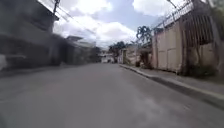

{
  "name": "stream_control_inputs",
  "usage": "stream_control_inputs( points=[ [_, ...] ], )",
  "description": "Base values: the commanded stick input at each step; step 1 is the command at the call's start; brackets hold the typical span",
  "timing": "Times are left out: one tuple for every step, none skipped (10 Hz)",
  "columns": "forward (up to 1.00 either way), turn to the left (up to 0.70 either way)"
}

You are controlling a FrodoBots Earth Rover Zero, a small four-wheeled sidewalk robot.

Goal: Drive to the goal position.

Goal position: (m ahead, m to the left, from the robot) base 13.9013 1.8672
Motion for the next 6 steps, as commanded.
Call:
stream_control_inputs(
  points=[
    [1.00, 0.00],
    [1.00, 0.00],
    [1.00, 0.00],
    [1.00, 0.00],
    [1.00, 0.00],
    [1.00, 0.00]
  ],
)
